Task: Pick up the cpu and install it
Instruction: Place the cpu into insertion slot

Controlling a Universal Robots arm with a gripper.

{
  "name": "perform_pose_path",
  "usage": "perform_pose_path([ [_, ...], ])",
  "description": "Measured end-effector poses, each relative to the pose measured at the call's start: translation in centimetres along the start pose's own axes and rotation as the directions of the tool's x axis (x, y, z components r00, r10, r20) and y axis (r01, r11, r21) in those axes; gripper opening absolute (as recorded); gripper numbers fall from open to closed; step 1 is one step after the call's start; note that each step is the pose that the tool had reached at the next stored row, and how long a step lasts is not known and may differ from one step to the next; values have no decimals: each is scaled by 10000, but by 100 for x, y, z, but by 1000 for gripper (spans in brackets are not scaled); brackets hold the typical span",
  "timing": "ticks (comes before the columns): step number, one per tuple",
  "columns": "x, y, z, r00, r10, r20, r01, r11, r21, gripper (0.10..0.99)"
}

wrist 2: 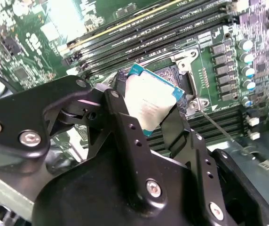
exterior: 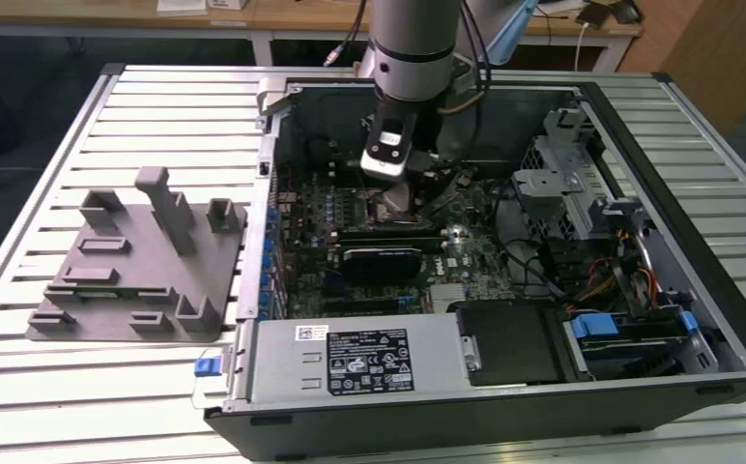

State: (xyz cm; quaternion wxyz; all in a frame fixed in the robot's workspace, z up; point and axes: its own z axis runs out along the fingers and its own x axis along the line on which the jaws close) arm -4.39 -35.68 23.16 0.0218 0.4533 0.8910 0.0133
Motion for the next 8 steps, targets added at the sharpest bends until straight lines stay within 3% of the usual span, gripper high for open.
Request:
perform_pose_path([
  [4,0,0,4,9975,704,31,-704,9975,17,541],
  [8,0,0,8,9898,1424,65,-1424,9898,34,541],
])
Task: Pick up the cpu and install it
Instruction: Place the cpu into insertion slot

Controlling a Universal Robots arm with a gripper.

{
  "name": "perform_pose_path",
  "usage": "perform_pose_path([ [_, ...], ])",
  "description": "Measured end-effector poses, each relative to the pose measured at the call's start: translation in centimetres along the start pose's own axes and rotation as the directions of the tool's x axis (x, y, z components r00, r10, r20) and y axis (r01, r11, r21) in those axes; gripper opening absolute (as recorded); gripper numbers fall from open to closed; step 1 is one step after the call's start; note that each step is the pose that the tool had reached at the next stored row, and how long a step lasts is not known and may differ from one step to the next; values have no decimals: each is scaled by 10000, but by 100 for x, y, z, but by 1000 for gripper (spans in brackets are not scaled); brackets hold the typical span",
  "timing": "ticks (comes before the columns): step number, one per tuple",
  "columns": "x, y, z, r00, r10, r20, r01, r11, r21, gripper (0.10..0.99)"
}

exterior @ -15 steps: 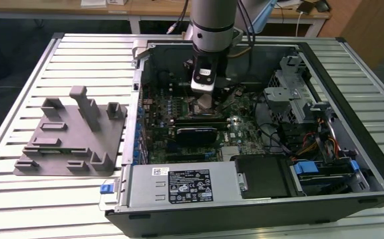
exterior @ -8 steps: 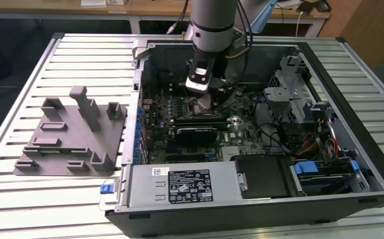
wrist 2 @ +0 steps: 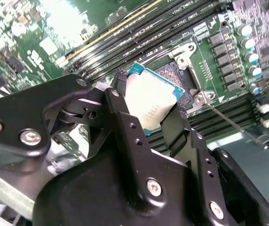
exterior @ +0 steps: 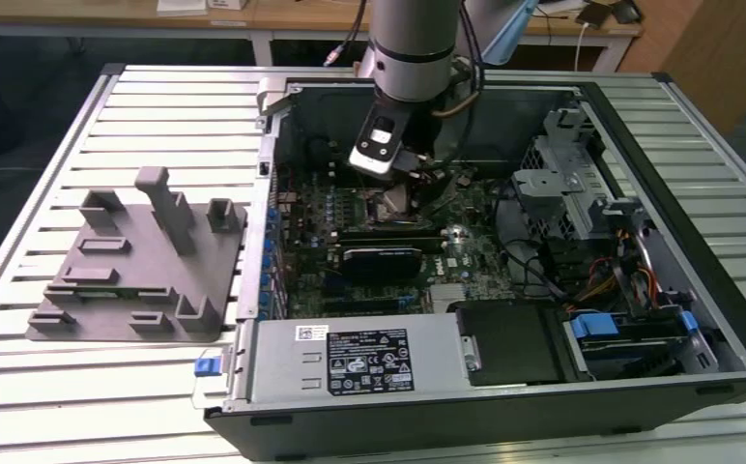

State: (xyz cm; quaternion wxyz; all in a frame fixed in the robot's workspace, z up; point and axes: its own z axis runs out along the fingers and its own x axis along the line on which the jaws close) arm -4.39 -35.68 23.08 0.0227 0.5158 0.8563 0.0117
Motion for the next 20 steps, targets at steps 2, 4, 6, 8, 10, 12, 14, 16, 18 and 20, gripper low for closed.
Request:
perform_pose_path([
  [2,0,0,2,9993,371,16,-371,9993,9,541],
  [4,0,0,3,9973,729,32,-729,9973,18,541],
  [6,0,0,5,9941,1087,49,-1087,9941,26,541],
  [8,0,0,7,9893,1458,66,-1458,9893,34,541],
  [10,0,-1,9,9834,1812,83,-1813,9834,41,541],
  [12,0,-1,10,9762,2165,100,-2165,9763,48,541],
  [14,0,-1,12,9678,2514,117,-2515,9678,53,541],
  [16,0,-1,14,9576,2876,136,-2877,9577,58,541],
  [18,0,-1,16,9467,3218,154,-3219,9467,63,541],
  [20,0,-1,18,9345,3555,171,-3556,9346,66,541],
])
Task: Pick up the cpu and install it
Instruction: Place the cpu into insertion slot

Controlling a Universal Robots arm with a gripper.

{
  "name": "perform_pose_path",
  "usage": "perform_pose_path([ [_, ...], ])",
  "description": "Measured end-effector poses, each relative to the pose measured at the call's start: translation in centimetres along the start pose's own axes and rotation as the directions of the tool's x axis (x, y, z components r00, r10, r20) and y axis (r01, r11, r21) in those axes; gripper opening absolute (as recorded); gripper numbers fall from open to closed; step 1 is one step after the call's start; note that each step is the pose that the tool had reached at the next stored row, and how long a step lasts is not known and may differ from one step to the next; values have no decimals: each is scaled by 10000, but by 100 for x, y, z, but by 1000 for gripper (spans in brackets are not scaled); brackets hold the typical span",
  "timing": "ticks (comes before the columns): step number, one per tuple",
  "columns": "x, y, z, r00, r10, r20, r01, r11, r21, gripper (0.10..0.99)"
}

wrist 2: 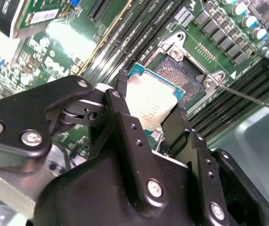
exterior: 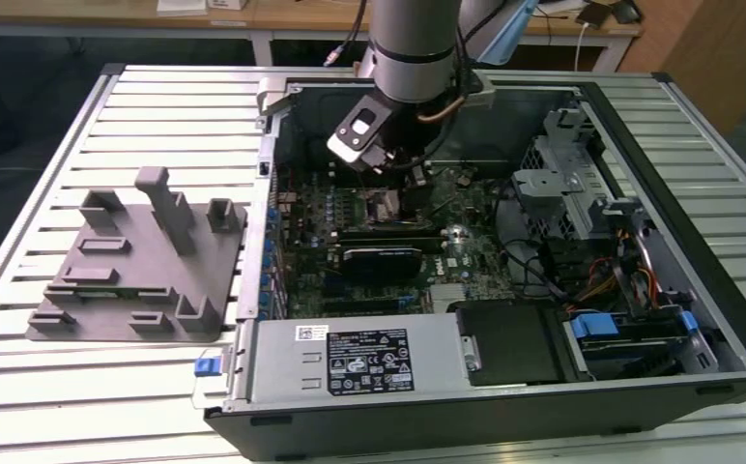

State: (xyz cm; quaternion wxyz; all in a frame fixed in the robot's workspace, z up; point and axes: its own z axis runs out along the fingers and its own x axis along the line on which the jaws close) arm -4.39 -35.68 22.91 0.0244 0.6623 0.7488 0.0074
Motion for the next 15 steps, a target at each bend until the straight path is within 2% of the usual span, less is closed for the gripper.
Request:
perform_pose_path([
  [3,0,0,3,9984,556,24,-556,9985,14,541],
  [7,0,-1,6,9921,1249,58,-1250,9922,30,541],
  [15,4,-1,21,9913,1317,44,-1317,9913,31,541],
])
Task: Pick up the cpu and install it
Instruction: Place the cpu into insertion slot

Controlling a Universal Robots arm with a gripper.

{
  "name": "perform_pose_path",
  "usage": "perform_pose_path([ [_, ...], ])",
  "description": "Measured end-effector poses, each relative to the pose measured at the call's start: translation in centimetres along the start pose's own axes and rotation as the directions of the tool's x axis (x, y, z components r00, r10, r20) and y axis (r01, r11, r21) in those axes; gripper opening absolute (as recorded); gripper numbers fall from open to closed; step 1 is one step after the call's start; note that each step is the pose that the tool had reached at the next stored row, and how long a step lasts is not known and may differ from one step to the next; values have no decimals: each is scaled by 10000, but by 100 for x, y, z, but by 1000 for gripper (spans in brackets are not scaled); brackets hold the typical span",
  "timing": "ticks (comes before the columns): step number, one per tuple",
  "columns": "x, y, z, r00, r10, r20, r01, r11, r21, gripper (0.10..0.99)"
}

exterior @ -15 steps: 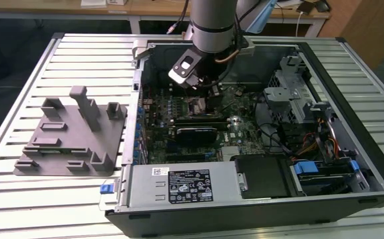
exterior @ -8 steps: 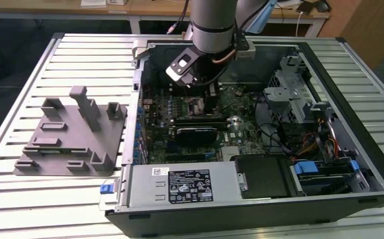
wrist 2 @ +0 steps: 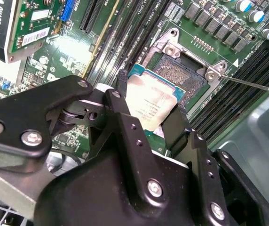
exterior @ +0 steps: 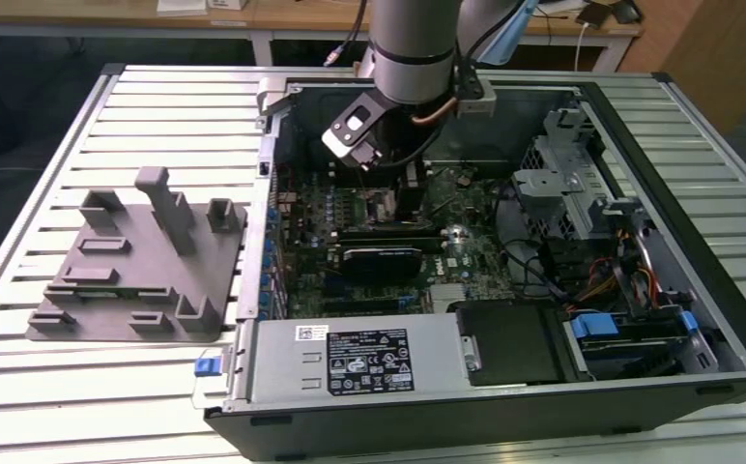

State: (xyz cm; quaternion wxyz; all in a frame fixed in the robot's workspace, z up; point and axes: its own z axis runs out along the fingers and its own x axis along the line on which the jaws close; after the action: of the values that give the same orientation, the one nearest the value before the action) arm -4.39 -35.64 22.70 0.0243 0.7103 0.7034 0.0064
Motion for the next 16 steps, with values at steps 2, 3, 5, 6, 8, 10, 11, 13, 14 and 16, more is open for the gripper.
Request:
perform_pose_path([
  [2,12,-1,11,10000,2,-3,-2,10000,1,541],
  [3,17,-1,17,10000,1,-10,-1,10000,1,541],
  [5,24,-1,29,10000,0,-34,0,10000,0,541],
  [6,26,-1,35,10000,0,-50,0,10000,1,541],
  [8,30,-3,50,10000,1,-87,-1,10000,1,541],
  [10,34,-4,66,9999,0,-139,0,10000,3,541],
  [11,35,-5,74,9999,0,-168,0,10000,4,541],
  [13,40,-4,83,9998,-2,-179,2,10000,2,541],
  [14,42,-5,87,9998,-2,-179,2,10000,3,541],
  [16,50,-10,96,9998,-1,-181,1,10000,2,541],
])
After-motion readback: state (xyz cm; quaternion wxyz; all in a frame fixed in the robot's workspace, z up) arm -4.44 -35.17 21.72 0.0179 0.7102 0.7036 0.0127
